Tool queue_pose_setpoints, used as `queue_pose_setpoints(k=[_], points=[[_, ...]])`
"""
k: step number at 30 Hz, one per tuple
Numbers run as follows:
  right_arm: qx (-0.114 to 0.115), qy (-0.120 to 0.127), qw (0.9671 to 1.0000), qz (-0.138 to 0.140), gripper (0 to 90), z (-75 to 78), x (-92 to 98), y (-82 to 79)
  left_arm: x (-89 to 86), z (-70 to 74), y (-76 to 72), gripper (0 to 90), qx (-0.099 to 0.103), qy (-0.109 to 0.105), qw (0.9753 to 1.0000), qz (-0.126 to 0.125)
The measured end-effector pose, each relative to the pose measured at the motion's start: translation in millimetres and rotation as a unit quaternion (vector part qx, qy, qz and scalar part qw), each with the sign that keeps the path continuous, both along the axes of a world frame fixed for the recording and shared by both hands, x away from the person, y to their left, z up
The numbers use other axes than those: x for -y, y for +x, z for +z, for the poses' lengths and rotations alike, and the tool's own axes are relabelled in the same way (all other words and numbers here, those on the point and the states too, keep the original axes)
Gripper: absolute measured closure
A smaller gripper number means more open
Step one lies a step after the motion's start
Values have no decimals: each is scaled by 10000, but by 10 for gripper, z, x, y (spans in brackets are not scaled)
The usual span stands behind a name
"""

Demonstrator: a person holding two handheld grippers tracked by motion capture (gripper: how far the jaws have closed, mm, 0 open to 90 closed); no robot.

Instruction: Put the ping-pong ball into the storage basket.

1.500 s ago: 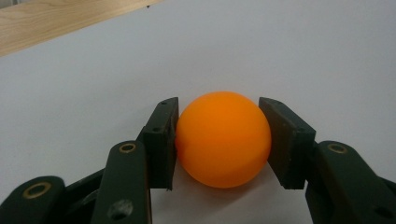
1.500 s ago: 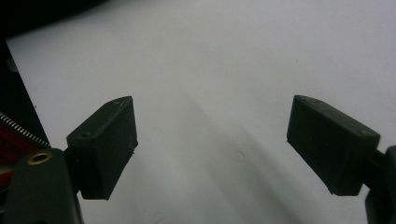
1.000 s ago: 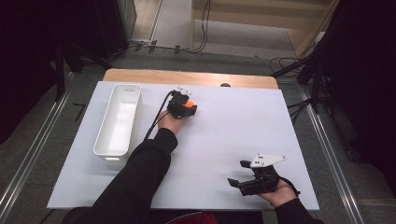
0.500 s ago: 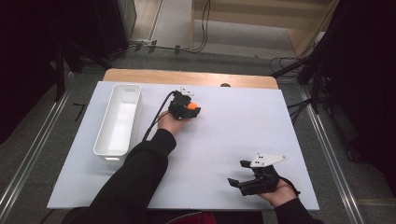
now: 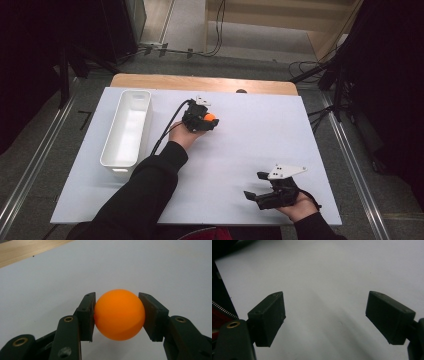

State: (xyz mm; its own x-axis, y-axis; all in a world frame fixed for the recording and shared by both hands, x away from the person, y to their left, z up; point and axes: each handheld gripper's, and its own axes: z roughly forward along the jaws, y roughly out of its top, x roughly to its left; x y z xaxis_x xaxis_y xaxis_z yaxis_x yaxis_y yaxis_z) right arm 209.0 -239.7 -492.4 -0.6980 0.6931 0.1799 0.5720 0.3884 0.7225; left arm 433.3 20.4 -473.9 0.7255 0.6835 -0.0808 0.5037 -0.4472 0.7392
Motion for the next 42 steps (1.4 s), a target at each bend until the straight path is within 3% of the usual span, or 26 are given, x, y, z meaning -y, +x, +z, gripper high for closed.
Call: queue_pose_setpoints(k=[17,20,27,32,42], points=[[-6,-26,10000,0,148,-6,0,6,-42,129,-216,503,9,-194,9995,-243],[-12,-29,10000,-15,148,-4,3,5,-70,132,-251,504,-4,-150,9994,-304],[13,-20,10000,-6,148,0,-6,1,-149,136,-298,504,-11,-88,9995,-305],[-2,-10,10000,-1,148,1,3,5,-188,142,-304,504,-60,-184,9994,-274],[-5,-17,10000,10,148,0,-2,7,-215,256,-351,504,-120,-183,9995,-209]])
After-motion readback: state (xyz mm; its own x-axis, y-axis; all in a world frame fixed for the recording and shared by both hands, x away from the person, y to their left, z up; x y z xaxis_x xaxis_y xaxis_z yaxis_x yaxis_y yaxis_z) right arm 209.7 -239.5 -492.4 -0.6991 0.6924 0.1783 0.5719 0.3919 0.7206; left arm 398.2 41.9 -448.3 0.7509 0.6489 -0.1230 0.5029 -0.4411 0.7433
